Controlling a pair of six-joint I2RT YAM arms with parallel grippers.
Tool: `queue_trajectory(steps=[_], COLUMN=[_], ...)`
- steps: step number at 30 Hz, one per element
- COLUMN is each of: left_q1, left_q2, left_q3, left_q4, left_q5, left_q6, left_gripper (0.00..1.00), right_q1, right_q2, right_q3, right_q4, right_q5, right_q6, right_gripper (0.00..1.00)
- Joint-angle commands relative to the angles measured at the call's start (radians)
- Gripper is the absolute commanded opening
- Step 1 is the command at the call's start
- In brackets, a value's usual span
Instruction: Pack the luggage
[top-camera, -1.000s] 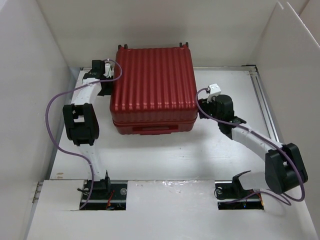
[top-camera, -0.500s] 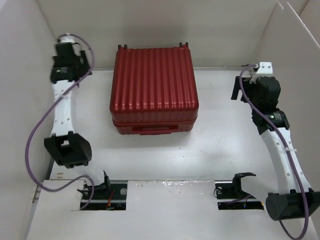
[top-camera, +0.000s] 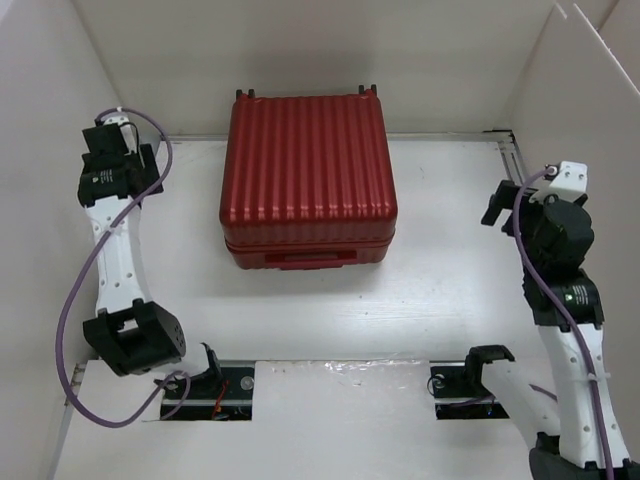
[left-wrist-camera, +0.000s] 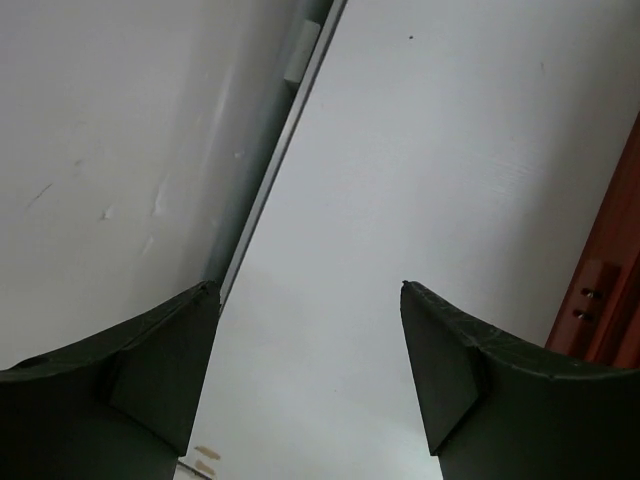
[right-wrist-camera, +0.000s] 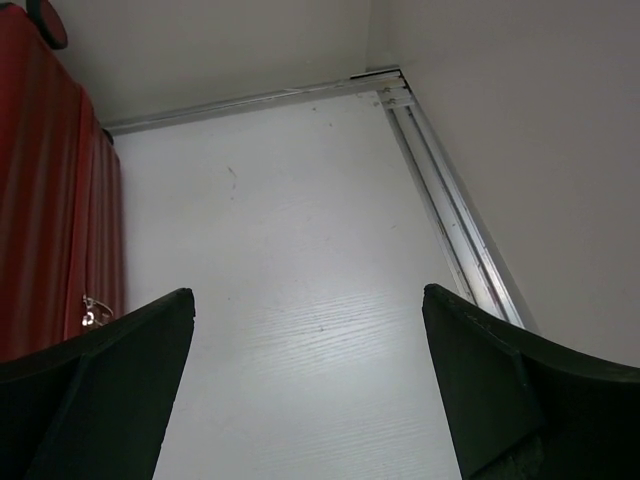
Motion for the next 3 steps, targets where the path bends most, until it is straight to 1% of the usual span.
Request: queue_trajectory(steps=[1,3], left_q1=[0.003,0.003], left_q2=[-0.060,-0.069], left_q3=[0.006,0.020], left_q4=[0.001,-0.011], left_q5=[0.040,0.053], left_q6=[0.028,0.028], left_gripper=[0.70,0.70], right_q1=[-0.002,-0.002], right_q2=[-0.006,-0.006], right_q3=[0.009,0.009], right_q4=[-0.017,-0.028], right_q5=[0.030,0.039], right_q6=[0.030,0.039], right_gripper=[1.00,1.00])
